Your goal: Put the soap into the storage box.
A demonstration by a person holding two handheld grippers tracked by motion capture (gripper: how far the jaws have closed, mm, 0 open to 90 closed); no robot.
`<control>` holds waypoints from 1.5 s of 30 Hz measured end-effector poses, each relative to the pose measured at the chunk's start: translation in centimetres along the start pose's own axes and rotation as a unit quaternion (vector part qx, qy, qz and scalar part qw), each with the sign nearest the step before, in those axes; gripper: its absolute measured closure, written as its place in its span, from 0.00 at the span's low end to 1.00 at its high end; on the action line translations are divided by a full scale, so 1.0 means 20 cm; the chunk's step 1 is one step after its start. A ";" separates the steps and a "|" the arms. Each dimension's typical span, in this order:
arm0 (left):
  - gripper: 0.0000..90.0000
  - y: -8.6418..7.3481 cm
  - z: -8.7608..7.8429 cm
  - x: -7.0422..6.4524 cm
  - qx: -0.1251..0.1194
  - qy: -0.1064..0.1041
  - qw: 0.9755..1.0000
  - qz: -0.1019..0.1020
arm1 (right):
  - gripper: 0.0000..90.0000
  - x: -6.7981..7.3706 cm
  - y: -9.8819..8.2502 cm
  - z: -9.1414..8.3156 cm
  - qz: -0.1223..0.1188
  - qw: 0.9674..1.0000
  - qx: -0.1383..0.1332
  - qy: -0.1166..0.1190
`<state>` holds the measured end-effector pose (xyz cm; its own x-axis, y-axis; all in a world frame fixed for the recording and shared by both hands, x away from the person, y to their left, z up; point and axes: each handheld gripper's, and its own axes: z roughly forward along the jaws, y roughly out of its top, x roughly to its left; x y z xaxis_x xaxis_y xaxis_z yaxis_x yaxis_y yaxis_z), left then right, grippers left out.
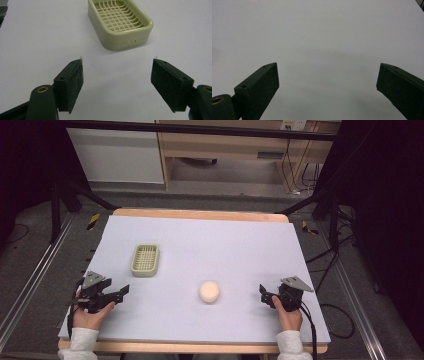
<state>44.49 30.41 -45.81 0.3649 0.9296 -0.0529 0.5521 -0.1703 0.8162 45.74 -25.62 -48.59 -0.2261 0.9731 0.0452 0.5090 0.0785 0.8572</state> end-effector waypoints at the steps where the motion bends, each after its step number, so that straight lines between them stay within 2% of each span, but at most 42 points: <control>1: 0.29 0.00 0.00 0.00 0.000 0.000 1.000 0.000 | 0.05 0.00 0.00 0.00 0.000 1.000 0.000 0.000; 6: 0.29 0.02 0.00 -0.07 0.000 -0.015 1.000 0.017 | 0.05 0.00 0.00 0.01 0.000 1.000 0.008 -0.002; 12: 0.28 0.04 0.00 -0.13 -0.002 -0.020 0.999 0.038 | 0.05 0.00 0.00 0.01 -0.003 1.000 0.009 -0.006; 29: 0.27 0.11 0.01 -0.27 -0.008 -0.048 0.997 0.053 | 0.05 0.00 0.00 0.01 -0.002 1.000 0.012 -0.008; 33: 0.27 0.11 0.02 -0.31 -0.008 -0.055 0.997 0.062 | 0.05 0.00 0.00 0.02 -0.002 1.000 0.015 -0.006; 45: 0.26 0.16 0.03 -0.38 -0.012 -0.069 0.995 0.075 | 0.05 0.00 0.00 0.02 0.003 1.000 0.018 -0.004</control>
<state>43.96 22.65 -43.13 0.5421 0.8403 -0.0059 0.4659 -0.2947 0.8343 46.07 -25.54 -48.70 -0.2165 0.9752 0.0463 0.5394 0.0799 0.8383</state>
